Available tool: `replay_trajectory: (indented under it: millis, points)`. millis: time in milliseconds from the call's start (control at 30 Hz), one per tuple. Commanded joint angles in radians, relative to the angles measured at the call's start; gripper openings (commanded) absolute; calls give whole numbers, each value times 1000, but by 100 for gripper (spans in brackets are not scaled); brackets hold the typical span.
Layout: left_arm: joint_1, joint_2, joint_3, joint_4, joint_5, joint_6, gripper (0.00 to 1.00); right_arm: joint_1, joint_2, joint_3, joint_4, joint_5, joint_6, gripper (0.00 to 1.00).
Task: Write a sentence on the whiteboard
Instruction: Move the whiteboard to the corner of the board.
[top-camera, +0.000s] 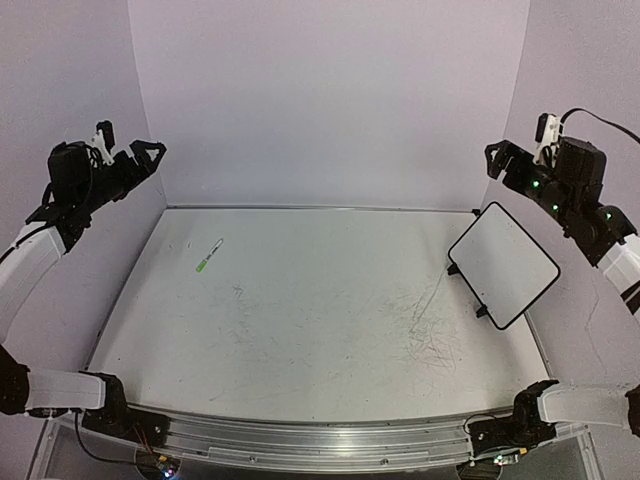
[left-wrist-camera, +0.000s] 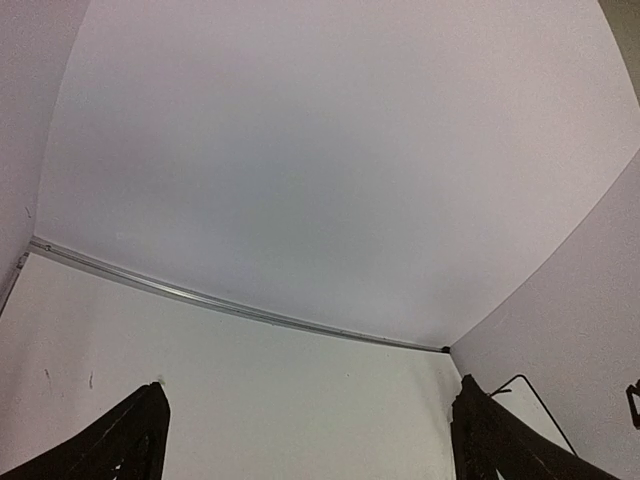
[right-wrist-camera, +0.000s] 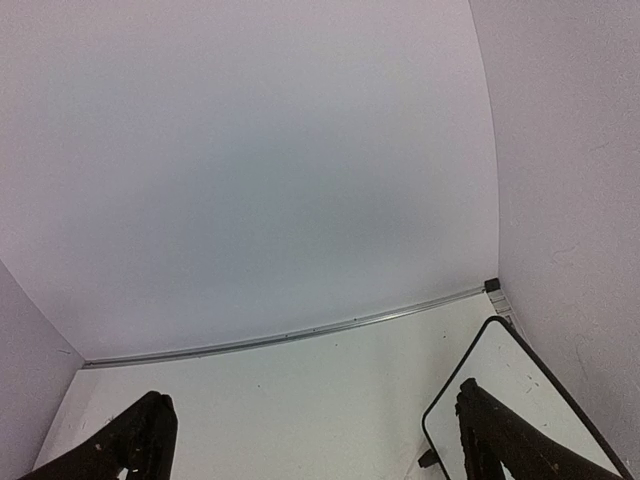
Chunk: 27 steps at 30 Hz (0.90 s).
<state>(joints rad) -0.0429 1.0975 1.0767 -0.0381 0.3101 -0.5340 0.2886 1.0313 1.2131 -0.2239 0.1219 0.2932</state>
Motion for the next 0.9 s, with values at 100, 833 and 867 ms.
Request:
replay_trajectory:
  millis: [100,833,867]
  points:
    - [2,63,-19,47,165,-44,100,-3,-64,-41,15,121,-5,98]
    - [-14,283,-55,-36,338,-17,99,76,263,-90,-213,43,404,98]
    - [-15,284,-55,-44,338,-11,100,75,283,-105,-218,39,439,98]
